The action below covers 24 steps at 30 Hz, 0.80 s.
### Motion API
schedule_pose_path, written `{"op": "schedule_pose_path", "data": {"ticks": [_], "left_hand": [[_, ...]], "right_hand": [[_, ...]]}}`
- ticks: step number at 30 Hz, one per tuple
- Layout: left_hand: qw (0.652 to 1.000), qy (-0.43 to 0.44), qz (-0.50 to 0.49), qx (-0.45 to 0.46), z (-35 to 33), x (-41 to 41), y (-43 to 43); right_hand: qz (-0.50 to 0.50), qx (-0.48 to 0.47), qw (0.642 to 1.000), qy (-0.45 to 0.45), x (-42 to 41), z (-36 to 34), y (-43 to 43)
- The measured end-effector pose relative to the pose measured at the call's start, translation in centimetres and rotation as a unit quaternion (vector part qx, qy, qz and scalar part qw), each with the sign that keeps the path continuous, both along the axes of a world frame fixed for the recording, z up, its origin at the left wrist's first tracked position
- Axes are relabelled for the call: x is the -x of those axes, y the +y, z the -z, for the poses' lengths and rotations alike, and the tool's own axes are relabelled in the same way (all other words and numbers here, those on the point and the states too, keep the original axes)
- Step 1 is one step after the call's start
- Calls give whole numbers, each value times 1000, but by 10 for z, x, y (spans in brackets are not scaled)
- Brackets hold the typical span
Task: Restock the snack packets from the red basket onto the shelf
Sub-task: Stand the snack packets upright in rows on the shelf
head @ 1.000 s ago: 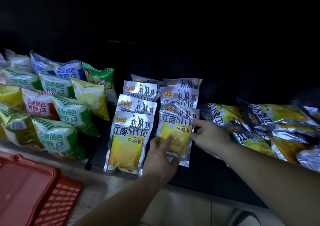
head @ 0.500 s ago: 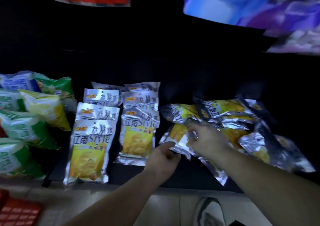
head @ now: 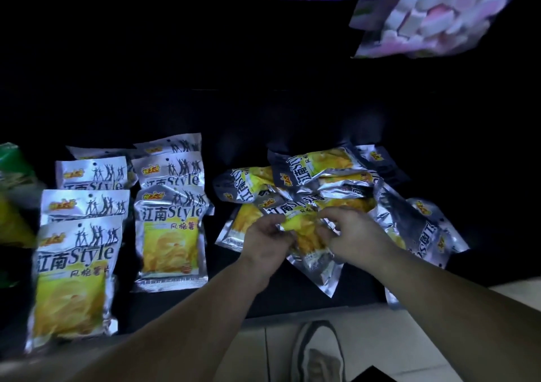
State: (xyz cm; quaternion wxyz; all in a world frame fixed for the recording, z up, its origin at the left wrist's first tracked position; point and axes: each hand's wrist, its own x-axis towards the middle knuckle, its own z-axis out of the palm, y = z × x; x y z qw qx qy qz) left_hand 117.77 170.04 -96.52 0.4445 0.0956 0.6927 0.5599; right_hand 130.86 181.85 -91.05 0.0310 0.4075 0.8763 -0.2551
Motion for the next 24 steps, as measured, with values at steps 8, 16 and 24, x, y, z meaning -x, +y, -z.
{"op": "schedule_pose_path", "data": {"ticks": [8, 16, 24], "left_hand": [[998, 27, -58, -16, -23, -1, -9], [999, 45, -3, -20, -64, 37, -79], [995, 56, 76, -24, -78, 77, -153]], "right_hand": [[52, 85, 994, 48, 4, -9, 0], [58, 240, 964, 101, 29, -43, -55], [146, 298, 919, 214, 59, -38, -123]]}}
